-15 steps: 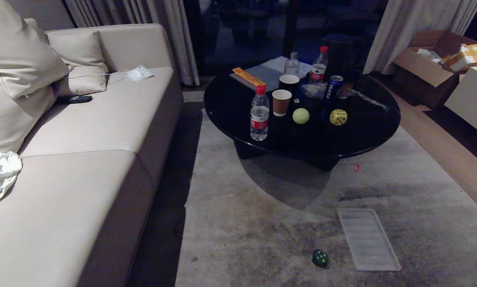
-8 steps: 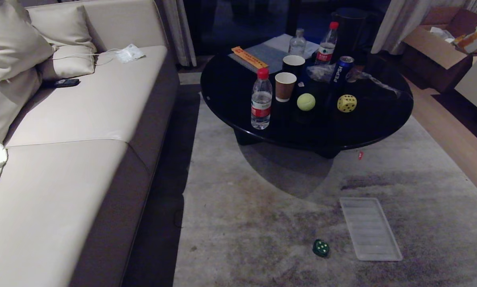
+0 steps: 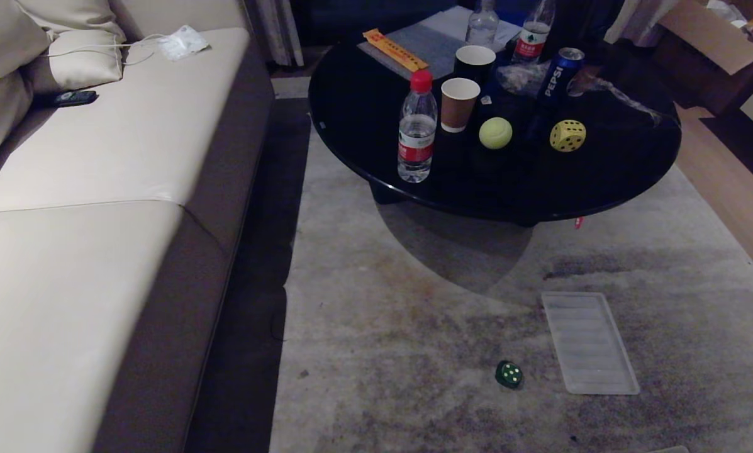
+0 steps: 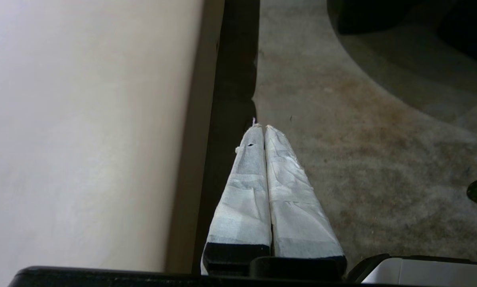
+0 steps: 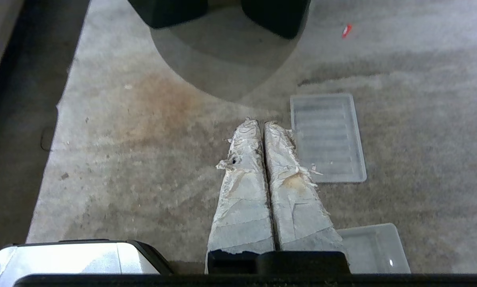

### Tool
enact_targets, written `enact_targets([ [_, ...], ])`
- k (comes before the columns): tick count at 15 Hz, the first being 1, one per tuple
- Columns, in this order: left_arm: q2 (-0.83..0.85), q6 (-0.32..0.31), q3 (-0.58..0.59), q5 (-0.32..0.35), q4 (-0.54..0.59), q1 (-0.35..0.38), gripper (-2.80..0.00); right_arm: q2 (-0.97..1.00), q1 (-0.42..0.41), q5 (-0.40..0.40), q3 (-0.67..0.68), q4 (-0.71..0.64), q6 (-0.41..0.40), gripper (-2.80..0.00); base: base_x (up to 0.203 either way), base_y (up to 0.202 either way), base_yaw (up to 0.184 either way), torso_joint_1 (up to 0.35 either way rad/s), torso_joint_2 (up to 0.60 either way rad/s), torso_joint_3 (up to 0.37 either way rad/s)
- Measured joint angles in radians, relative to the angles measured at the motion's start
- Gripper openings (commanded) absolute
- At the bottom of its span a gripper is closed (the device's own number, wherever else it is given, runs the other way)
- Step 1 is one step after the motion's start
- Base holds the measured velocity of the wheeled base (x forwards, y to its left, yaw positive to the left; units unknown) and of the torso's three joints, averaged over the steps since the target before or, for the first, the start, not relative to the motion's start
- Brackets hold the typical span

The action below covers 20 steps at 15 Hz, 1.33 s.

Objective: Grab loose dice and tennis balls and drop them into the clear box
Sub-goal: Find toys out of the box

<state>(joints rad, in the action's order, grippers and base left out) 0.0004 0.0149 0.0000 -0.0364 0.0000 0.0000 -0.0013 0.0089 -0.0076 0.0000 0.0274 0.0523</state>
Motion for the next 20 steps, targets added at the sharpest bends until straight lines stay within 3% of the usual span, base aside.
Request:
enact_targets([
  [20, 0.0, 0.0, 0.0, 0.0, 0.0, 0.0, -2.8, 0.0, 0.0, 0.0, 0.0, 0.0, 0.0, -2.8, 0.0, 0.0, 0.0, 0.002, 0.0, -0.197],
])
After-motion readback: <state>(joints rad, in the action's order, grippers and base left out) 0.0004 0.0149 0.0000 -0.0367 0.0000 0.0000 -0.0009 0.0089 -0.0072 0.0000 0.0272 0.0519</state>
